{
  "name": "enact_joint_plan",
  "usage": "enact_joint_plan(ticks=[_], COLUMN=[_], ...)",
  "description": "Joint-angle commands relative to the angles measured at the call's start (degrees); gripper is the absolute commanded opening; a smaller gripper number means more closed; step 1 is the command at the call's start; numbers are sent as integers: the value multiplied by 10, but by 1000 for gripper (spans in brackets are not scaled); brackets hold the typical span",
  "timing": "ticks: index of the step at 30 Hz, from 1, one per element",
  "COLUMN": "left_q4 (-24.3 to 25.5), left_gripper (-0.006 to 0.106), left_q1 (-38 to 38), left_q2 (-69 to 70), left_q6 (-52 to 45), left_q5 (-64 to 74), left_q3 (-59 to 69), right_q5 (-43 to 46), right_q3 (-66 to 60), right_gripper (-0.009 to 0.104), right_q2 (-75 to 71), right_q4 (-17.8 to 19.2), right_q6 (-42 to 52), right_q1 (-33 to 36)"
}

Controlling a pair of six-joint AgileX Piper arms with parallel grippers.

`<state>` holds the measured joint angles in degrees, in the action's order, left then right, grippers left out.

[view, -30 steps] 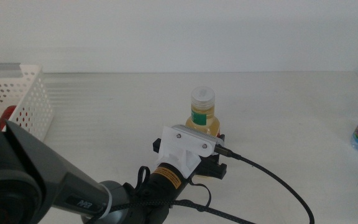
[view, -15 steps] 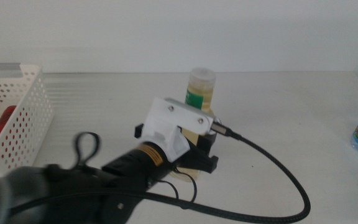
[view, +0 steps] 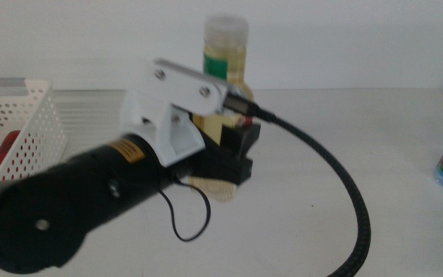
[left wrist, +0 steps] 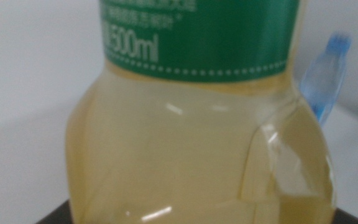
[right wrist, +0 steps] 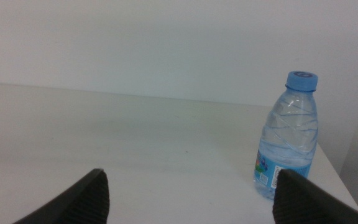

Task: Use arms to grab the bottles and put them into the dustbin to the left of the table.

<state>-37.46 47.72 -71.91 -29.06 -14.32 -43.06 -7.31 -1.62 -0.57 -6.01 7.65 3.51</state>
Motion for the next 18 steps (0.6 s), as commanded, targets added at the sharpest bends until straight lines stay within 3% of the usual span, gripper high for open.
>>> enact_joint_plan(ticks=[1,7,10,14,18], left_q4=[-18,-80,-83,-46,50], left_gripper=[-5,-5,-5,-5,-5], left_q1=[0,0,0,-30,-85], left_q2=[40,45,45,45,45], left_q6=[-39,-101,-113,-97,16], left_q5=[-72,-52,-26,87,185], left_q3=[-37,-44,-49,-83,-121], right_q5=[44,44,44,44,44], right_q3=[4,4,4,4,4], right_gripper=[83,83,83,83,83], right_q2=[-15,-15,-15,-15,-15], right_q4=[4,4,4,4,4], right_q6=[5,5,5,5,5], right_q1=[-3,-3,-3,-3,-3])
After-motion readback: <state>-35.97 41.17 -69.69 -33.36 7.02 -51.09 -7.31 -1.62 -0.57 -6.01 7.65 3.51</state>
